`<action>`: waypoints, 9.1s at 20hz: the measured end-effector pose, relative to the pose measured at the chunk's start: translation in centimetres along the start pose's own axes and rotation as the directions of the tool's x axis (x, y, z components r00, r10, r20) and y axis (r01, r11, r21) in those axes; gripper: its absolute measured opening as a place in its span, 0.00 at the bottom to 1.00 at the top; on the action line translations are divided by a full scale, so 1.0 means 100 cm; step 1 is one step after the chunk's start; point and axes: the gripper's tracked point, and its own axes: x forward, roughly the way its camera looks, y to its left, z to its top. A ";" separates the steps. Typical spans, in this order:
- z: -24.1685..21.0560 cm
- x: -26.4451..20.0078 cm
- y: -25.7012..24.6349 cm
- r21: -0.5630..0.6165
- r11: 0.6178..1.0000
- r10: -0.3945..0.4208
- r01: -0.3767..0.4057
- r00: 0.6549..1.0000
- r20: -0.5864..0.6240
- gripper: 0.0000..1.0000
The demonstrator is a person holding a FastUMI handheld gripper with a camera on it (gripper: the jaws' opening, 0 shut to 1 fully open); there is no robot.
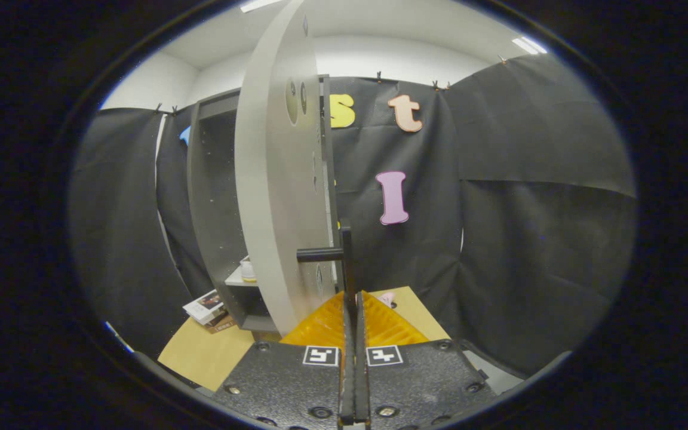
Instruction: Open the shoe cabinet door, grab the shoes and put them into the shoe cabinet, then close the shoe cabinet door.
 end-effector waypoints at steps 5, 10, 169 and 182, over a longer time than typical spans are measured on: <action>0.000 -0.005 -0.010 0.007 1.000 -0.003 0.003 1.000 -0.008 0.04; 0.010 -0.046 -0.021 -0.034 0.997 -0.061 0.063 0.997 0.057 0.04; -0.029 0.403 0.212 -0.167 0.983 0.033 -0.082 0.960 -0.278 0.41; 0.039 0.165 0.248 -0.127 0.979 0.150 -0.160 0.985 -0.083 0.98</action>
